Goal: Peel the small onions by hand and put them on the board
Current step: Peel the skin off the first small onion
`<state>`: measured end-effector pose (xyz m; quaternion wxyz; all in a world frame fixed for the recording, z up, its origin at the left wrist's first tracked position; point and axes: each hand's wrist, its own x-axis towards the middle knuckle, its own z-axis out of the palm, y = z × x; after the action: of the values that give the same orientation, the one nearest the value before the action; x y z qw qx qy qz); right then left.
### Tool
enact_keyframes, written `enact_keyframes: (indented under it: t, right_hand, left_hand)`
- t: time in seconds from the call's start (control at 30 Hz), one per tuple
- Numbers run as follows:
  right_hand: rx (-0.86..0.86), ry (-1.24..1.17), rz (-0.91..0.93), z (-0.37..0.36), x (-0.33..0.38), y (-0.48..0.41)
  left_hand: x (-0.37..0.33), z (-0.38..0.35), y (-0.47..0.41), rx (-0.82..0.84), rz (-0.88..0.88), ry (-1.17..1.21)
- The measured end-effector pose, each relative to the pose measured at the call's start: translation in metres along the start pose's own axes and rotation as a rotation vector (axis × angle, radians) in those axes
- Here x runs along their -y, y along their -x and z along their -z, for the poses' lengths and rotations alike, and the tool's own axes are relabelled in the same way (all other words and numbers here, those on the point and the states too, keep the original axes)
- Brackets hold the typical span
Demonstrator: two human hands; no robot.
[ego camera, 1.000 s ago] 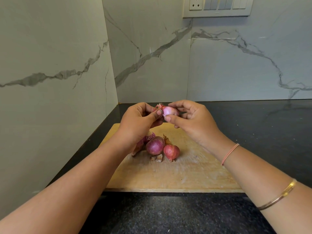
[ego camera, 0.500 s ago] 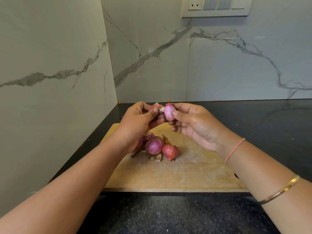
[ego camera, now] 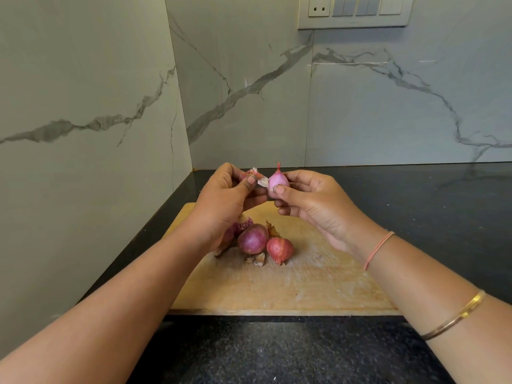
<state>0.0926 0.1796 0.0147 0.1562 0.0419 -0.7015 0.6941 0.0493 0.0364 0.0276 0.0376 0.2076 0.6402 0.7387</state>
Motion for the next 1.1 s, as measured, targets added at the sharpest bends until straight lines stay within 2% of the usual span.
enact_keyframes:
  t: [0.1, 0.33, 0.4, 0.5, 0.67, 0.77, 1.1]
  right_hand:
    - [0.039, -0.032, -0.024, 0.002, 0.001, -0.001]
    - [0.073, -0.124, -0.075, 0.005, 0.003, 0.000]
    - [0.059, -0.143, -0.079, 0.005, 0.003, 0.000]
    - [0.030, -0.114, -0.084, 0.005, 0.003, -0.001]
    - [-0.030, -0.055, -0.085, 0.008, 0.003, -0.003]
    - [-0.064, -0.030, -0.078, 0.010, 0.003, -0.004]
    - [0.050, 0.203, 0.051, 0.002, 0.003, 0.003]
  left_hand:
    - [0.000, 0.002, -0.002, -0.008, 0.023, 0.030]
    - [-0.006, 0.007, -0.007, -0.088, 0.114, 0.347]
    - [-0.005, 0.011, -0.007, -0.137, 0.094, 0.187]
    - [0.001, 0.008, -0.001, -0.115, -0.008, -0.218]
    - [0.007, 0.002, 0.007, 0.104, -0.209, -0.787]
    - [0.008, 0.001, 0.007, 0.162, -0.215, -0.843]
    - [0.007, 0.002, 0.007, -0.053, -0.282, -0.652]
